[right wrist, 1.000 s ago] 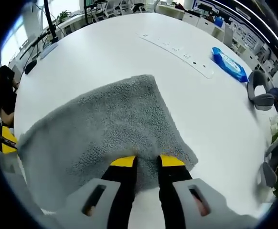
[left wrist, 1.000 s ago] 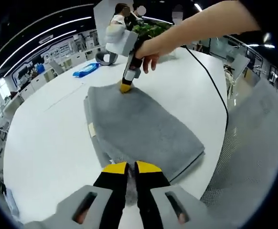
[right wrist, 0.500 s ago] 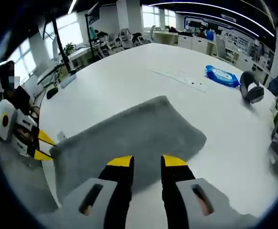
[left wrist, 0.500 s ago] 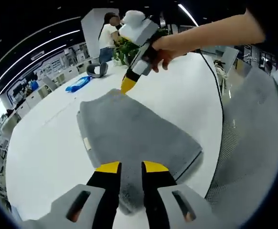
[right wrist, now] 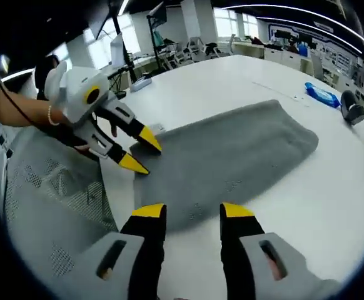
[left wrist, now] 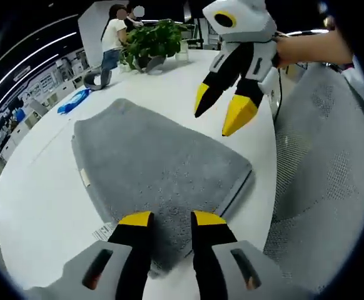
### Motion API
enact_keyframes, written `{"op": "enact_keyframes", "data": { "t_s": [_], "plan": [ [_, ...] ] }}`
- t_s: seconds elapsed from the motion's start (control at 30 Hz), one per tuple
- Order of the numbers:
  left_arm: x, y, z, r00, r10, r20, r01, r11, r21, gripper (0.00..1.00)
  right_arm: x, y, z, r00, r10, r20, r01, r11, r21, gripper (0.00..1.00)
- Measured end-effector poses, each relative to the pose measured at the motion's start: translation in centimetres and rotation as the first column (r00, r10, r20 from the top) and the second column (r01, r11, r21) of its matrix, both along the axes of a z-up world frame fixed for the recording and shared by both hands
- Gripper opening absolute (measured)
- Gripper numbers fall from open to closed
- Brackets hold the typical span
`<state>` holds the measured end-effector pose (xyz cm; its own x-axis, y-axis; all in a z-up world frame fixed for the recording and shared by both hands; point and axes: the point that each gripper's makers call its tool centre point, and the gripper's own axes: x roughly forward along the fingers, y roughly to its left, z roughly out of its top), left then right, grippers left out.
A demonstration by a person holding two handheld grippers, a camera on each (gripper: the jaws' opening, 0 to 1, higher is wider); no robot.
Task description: Fold the towel on the table until its edges align and the towel forms a compact rectangular stack.
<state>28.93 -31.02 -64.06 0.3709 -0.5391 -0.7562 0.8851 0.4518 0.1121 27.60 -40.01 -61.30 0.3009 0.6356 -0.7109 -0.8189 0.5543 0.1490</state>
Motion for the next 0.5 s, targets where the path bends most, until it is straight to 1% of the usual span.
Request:
{"op": "enact_keyframes", "data": {
  "t_s": [0.2,0.3,0.4,0.5],
  "plan": [
    [-0.1,0.0,-0.4,1.000,-0.015,-0.009,0.015,1.000,0.009,0.25,-0.9,0.7,-0.6,1.000,0.011,-0.014,-0.011,1.000,0.021,0.36],
    [-0.1,0.1,-0.5,1.000,-0.024,-0.007,0.025,1.000,0.016,0.25,-1.4,1.0,-1.0,0.999,0.034,-0.009,-0.034,0.999,0.004,0.36],
    [-0.1,0.1,-0.5,0.999,-0.031,-0.010,0.031,0.999,0.014,0.26,-2.0,1.6,-0.9,0.998,0.055,-0.006,-0.055,0.998,0.015,0.36],
    [-0.1,0.3,-0.4,0.999,-0.038,-0.016,0.039,0.999,0.020,0.27,-3.1,2.6,-1.2,0.994,0.107,-0.003,-0.107,0.994,0.009,0.36]
  ]
}}
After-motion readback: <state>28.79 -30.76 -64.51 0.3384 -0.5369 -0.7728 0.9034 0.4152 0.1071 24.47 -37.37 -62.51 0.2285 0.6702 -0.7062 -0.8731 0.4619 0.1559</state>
